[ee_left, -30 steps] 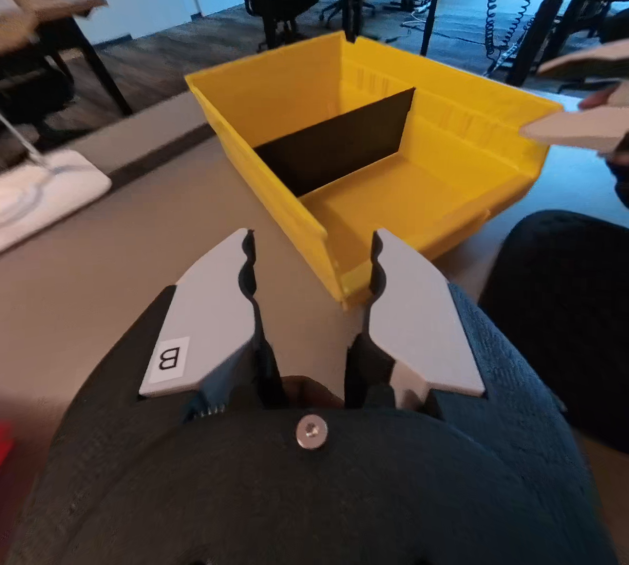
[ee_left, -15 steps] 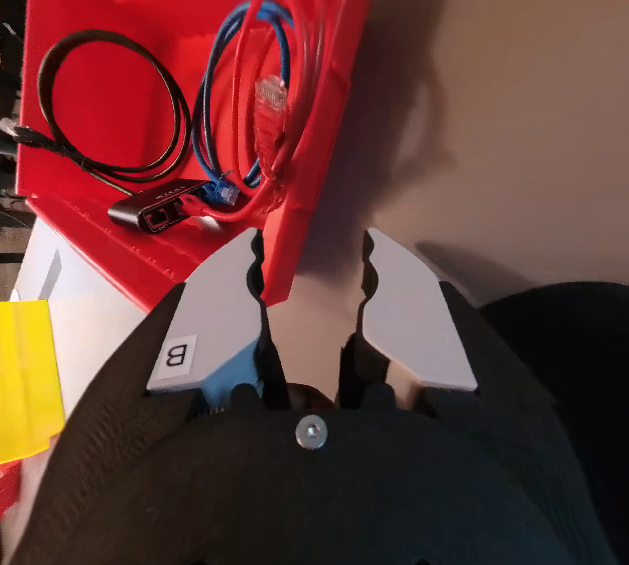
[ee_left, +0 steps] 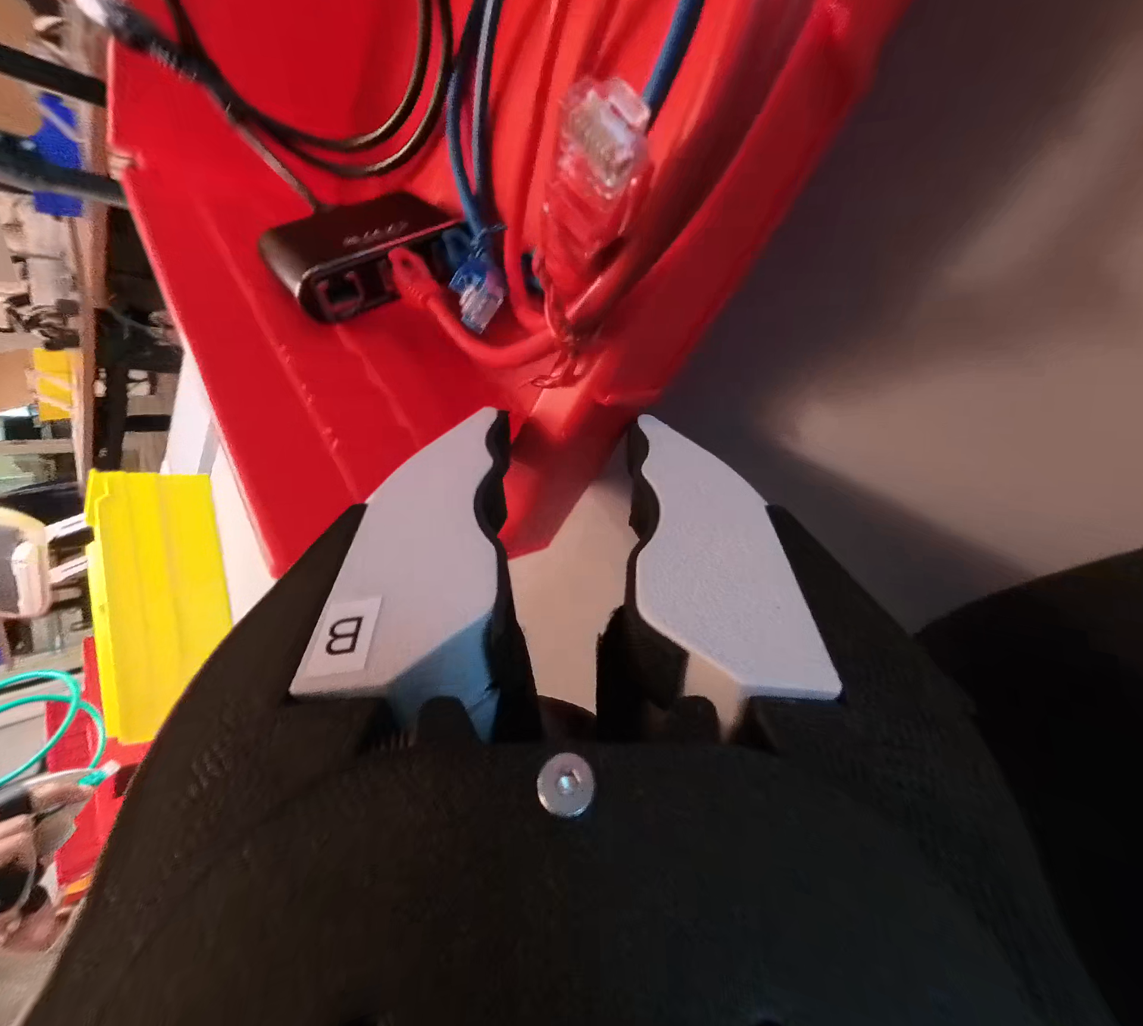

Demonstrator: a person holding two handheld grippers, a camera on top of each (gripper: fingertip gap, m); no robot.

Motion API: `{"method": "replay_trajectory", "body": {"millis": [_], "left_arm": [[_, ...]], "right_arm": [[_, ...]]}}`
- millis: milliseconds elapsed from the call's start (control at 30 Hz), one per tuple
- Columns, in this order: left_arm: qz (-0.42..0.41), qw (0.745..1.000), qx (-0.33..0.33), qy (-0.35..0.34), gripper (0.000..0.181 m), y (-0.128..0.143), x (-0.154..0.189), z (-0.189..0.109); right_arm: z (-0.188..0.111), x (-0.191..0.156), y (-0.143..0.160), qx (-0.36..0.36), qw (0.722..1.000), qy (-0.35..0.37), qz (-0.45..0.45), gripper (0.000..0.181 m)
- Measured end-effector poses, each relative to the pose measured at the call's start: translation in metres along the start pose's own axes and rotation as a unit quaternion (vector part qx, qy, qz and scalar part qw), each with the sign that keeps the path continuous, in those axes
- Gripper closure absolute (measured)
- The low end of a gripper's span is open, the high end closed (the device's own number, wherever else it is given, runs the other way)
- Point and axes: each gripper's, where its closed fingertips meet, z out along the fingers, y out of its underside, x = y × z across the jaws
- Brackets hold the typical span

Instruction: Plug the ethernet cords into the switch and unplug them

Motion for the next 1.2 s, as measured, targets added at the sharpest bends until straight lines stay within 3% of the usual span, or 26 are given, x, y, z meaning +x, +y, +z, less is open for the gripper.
{"method": "replay_trajectory", "body": {"millis": [367, 633, 767, 967, 1100, 1200], "left_arm": [[0.024, 0.998, 0.042, -0.036, 0.144, 0.088, -0.025, -0.027], [0.054, 0.998, 0.020, -0.015, 0.145, 0.150, -0.035, -0.052], [0.078, 0.997, 0.006, 0.005, 0.146, 0.173, -0.034, -0.066], [0.085, 0.996, 0.014, 0.023, 0.146, 0.193, -0.026, -0.086], [0.020, 0.996, 0.036, 0.074, 0.116, 0.193, -0.018, -0.101], [-0.047, 0.989, 0.067, 0.124, 0.108, 0.182, -0.018, -0.128]], "right_arm": [[-0.012, 0.019, 0.089, -0.022, 0.998, 0.033, 0.038, 0.145], [-0.038, 0.018, 0.163, -0.040, 0.997, 0.041, 0.048, 0.145], [-0.052, 0.013, 0.185, -0.043, 0.997, 0.044, 0.047, 0.145], [-0.064, 0.004, 0.196, -0.027, 0.998, 0.042, 0.036, 0.141], [-0.080, 0.008, 0.175, 0.075, 0.992, 0.038, 0.092, 0.109], [-0.102, 0.018, 0.152, 0.168, 0.973, 0.034, 0.157, 0.103]]}}
